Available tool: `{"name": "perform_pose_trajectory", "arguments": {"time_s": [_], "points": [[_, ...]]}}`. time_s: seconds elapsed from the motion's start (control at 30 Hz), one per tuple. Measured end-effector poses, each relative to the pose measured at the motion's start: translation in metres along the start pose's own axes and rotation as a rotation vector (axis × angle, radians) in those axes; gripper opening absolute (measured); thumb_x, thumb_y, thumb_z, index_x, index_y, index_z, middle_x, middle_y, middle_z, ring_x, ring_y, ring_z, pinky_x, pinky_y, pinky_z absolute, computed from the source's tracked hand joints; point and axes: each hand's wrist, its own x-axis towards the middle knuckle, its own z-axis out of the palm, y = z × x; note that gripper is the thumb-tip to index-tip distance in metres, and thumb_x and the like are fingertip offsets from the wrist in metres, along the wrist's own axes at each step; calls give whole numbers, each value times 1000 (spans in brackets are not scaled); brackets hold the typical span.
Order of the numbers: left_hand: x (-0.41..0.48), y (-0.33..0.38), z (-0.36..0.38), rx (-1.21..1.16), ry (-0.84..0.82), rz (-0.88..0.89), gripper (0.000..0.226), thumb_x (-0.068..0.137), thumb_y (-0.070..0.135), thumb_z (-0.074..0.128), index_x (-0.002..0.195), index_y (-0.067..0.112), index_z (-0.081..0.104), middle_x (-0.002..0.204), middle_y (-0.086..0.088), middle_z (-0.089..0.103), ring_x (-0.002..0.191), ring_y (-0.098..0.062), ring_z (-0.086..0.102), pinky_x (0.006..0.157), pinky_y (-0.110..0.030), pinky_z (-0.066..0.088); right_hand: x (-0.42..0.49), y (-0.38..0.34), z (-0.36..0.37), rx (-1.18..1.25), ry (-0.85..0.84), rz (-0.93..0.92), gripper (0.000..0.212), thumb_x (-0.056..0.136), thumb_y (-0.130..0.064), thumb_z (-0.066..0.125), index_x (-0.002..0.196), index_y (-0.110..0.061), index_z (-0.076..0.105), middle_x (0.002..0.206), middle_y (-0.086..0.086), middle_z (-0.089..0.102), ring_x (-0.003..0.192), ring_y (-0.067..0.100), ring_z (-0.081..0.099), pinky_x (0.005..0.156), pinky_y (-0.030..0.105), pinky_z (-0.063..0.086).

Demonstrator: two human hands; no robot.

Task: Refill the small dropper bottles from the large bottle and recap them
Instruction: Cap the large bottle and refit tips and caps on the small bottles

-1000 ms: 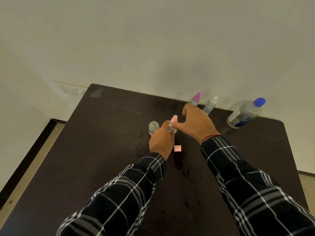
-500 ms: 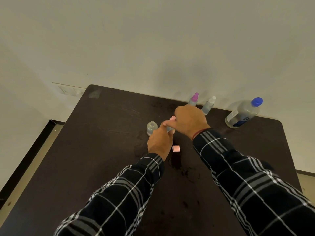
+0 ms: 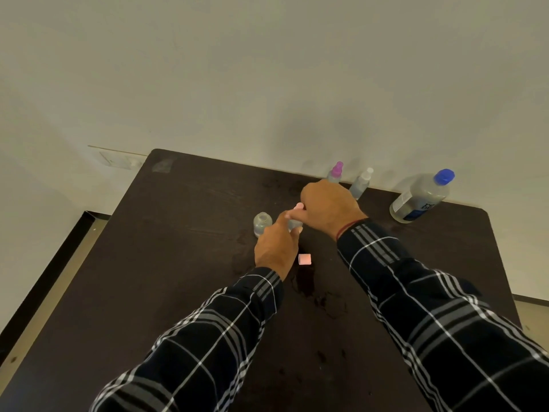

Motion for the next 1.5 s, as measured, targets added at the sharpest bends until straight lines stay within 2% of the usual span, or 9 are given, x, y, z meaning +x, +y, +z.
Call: {"name": "perform_pose_trajectory", "arguments": {"time_s": [0.07, 0.17, 0.3, 0.47, 0.77, 1.07, 1.2, 1.33, 1.5], "points": [[0, -1, 1, -4, -5, 13, 32, 99, 34, 52, 128, 21, 50, 89, 4, 53, 101, -22, 63, 77, -36, 43, -6, 8, -2, 84, 14, -24, 44, 88, -58, 63, 105, -17, 65, 92, 1, 64, 88, 18, 63, 87, 37, 55], [-2, -2, 0, -49, 16, 60, 36, 98, 37, 52, 132, 24, 46, 94, 3, 58, 98, -21, 63, 74, -35, 42, -11, 12, -12, 142, -125, -159, 44, 94, -22, 66, 137, -21, 56, 131, 3, 61, 118, 20, 58, 105, 37, 46], [-4, -3, 1, -21, 56, 58, 37, 99, 38, 51, 132, 25, 46, 92, 4, 56, 100, -22, 63, 72, -34, 39, -12, -1, -18, 145, -210, -131, 31, 99, -13, 54, 129, -12, 64, 128, 9, 63, 122, 26, 58, 101, 25, 44], [-1, -4, 3, -15, 61, 58, 38, 98, 38, 52, 134, 26, 45, 105, -1, 64, 102, -23, 63, 74, -35, 41, -7, -11, -30, 79, -261, -53, 43, 99, -18, 59, 142, -14, 52, 141, 9, 55, 130, 24, 52, 113, 39, 38], [-14, 1, -12, 39, -58, -20, 37, 97, 34, 56, 133, 27, 49, 101, 1, 61, 104, -25, 62, 79, -35, 45, -5, -10, -11, 129, -245, 8, 43, 96, -17, 62, 139, -14, 53, 135, 12, 57, 125, 28, 54, 112, 41, 40], [-64, -47, -47, 56, 136, 132, 20, 97, 57, 38, 91, 38, 43, 66, 12, 54, 58, -2, 55, 57, -30, 53, 0, 6, 17, 359, 158, 81, 25, 98, -14, 58, 122, -11, 63, 114, 11, 67, 106, 25, 64, 99, 36, 49], [-55, -51, -55, -52, 263, 61, 17, 93, 48, 52, 96, 38, 38, 83, 14, 54, 71, -3, 56, 61, -32, 52, 29, 12, 0, 287, 273, 124, 20, 97, -8, 53, 114, -6, 64, 107, 15, 65, 99, 31, 63, 89, 36, 48], [-43, -53, -52, -132, 289, 23, 39, 86, 44, 64, 114, 37, 37, 106, 15, 49, 92, -6, 54, 71, -33, 53, 53, 12, -10, 213, 238, 155, 21, 93, -3, 54, 111, -4, 64, 110, 16, 63, 99, 34, 62, 91, 43, 52], [-33, -58, -45, -155, 277, -4, 53, 79, 50, 71, 113, 39, 32, 103, 15, 45, 94, -7, 53, 66, -29, 48, 70, 14, -13, 164, 176, 160, 22, 87, -2, 61, 109, -3, 64, 107, 17, 64, 97, 35, 64, 83, 39, 53]]}}
